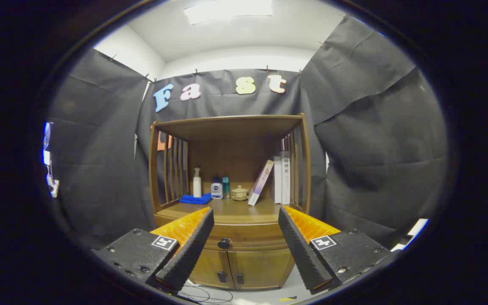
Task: Pull open the drawer, take out the items inside it, and place them on the countertop above the cabinet.
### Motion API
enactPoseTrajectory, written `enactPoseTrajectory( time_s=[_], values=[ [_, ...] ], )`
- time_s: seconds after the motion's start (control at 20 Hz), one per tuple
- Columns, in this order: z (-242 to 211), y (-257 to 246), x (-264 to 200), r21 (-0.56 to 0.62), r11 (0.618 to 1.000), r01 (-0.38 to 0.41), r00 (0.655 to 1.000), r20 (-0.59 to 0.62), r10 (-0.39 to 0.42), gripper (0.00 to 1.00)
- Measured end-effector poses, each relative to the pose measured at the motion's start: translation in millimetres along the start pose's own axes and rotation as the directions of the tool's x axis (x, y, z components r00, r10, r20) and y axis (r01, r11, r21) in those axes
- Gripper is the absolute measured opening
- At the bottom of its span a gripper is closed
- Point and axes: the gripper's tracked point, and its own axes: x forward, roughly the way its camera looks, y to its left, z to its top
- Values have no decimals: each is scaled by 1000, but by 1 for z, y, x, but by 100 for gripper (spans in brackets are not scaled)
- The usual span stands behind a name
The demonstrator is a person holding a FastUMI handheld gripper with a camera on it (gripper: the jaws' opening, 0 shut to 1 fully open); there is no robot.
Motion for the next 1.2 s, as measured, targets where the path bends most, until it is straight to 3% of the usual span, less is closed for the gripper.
enactPoseTrajectory(
  time_s=[0.9,1.2],
  values=[
    [-5,0,2,6,1000,5,1000,6,-5,100],
    [-37,20,23,23,998,-57,998,-17,57,100]
  ],
)
